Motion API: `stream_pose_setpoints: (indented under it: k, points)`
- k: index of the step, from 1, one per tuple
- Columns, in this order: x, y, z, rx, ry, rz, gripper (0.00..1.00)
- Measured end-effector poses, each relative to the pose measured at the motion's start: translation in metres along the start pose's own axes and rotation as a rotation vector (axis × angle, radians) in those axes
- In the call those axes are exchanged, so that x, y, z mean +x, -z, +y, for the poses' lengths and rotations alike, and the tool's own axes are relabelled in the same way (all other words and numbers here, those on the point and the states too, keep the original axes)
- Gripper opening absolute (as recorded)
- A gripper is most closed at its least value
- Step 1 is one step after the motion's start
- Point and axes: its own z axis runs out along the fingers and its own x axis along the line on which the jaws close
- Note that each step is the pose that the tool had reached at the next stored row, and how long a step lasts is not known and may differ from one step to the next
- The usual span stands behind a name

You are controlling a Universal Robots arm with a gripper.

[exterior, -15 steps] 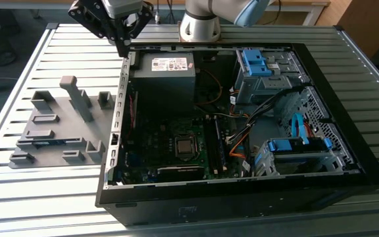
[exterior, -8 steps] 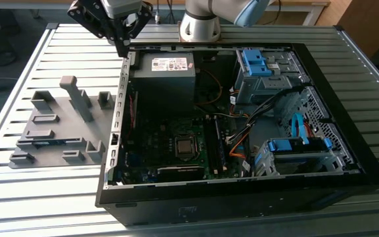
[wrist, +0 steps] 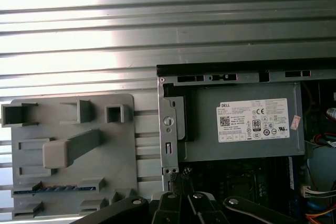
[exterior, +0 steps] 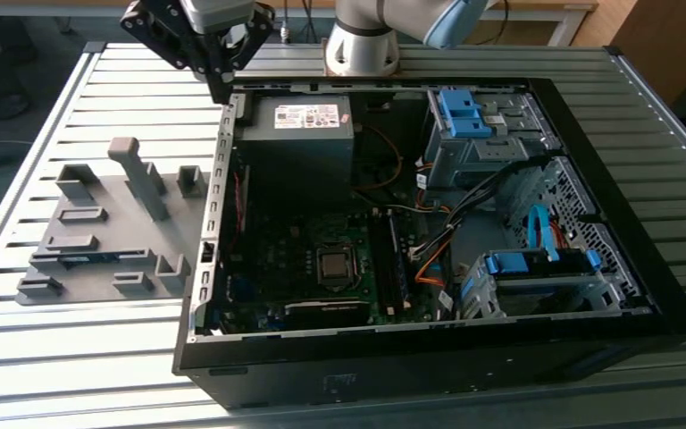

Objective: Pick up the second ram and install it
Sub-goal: 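Reach for the second ram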

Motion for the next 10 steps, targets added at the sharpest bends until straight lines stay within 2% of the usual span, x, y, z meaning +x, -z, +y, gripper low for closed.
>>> stream_pose_setpoints:
  k: [10]
  points:
    - [0.0019,-0.0001,-0.0001,-0.0001,0.000,0.0000,0.11]
